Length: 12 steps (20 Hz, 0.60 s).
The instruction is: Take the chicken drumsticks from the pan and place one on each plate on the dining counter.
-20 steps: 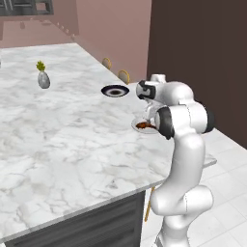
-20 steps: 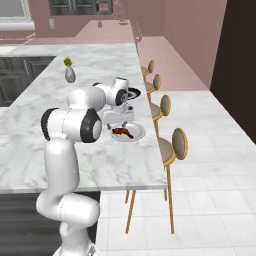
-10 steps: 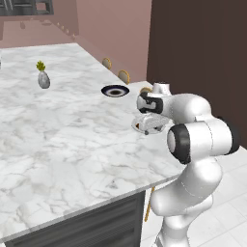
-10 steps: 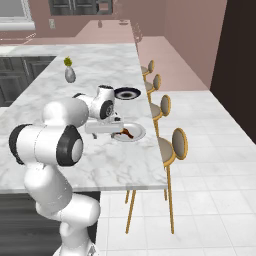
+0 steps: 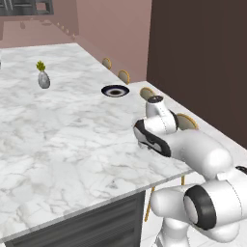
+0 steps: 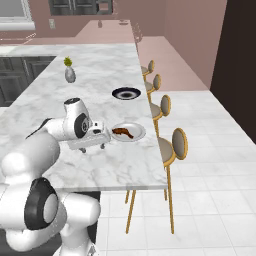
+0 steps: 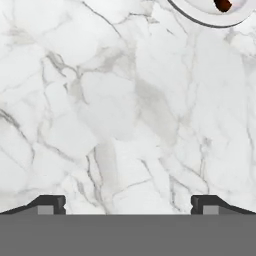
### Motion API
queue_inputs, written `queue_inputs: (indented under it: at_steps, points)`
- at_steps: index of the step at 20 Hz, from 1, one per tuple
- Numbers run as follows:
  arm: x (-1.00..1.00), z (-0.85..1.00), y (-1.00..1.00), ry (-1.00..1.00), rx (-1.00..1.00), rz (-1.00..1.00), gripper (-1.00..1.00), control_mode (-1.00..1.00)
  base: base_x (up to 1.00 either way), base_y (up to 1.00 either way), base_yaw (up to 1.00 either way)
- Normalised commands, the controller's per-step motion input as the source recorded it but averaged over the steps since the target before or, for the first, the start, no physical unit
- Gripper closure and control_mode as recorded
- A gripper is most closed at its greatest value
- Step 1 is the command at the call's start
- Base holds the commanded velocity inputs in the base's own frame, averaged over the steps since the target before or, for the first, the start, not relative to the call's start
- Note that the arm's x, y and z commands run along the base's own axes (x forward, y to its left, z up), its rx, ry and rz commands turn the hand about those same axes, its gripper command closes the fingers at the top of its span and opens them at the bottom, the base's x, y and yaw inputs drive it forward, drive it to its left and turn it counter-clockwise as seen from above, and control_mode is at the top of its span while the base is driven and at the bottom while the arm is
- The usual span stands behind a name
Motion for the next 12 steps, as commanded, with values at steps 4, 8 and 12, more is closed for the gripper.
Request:
queue_inputs:
  at_steps: [4, 8, 12]
  points:
    - [-0.64, 0.22, 0.01, 0.00, -0.08, -0.15, -1.00, -1.00, 0.00, 0.00, 0.00]
    - [-0.60, 0.19, 0.00, 0.05, 0.00, -0.10, -1.00, -1.00, 0.00, 0.00, 0.00]
    - [-0.36, 0.14, 0.00, 0.22, 0.02, -0.04, -1.00, -1.00, 0.00, 0.00, 0.00]
